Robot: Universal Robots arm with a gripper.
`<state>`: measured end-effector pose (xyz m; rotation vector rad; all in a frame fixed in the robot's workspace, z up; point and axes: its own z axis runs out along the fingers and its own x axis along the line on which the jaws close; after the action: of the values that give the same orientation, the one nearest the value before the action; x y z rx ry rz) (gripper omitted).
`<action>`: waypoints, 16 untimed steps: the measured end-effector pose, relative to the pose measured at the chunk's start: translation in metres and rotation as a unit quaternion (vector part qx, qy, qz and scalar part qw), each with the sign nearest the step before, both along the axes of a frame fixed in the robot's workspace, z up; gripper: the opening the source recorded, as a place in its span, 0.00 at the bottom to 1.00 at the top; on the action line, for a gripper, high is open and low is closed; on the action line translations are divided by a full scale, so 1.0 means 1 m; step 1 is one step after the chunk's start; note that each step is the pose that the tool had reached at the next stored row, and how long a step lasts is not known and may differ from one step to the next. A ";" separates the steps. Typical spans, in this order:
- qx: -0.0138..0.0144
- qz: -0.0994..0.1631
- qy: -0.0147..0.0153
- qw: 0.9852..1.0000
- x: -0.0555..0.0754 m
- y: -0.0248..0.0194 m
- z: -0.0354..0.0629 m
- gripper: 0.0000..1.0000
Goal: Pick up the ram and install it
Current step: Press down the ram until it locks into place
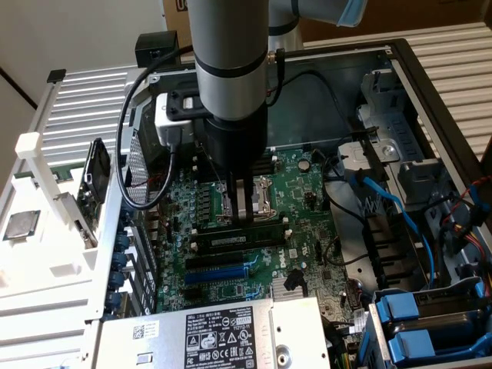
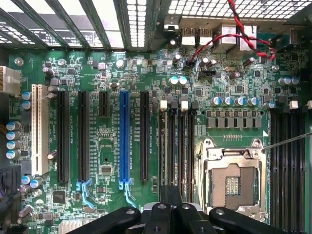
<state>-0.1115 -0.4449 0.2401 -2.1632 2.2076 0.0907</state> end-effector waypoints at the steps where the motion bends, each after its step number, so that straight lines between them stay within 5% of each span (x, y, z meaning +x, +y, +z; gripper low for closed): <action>1: 0.000 0.000 0.000 1.000 0.000 0.0000 -0.0007 0.11; 16: 0.000 0.000 0.000 1.000 0.001 0.0024 -0.0062 0.11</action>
<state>-0.1106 -0.4425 0.2340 -2.1631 2.2076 0.0902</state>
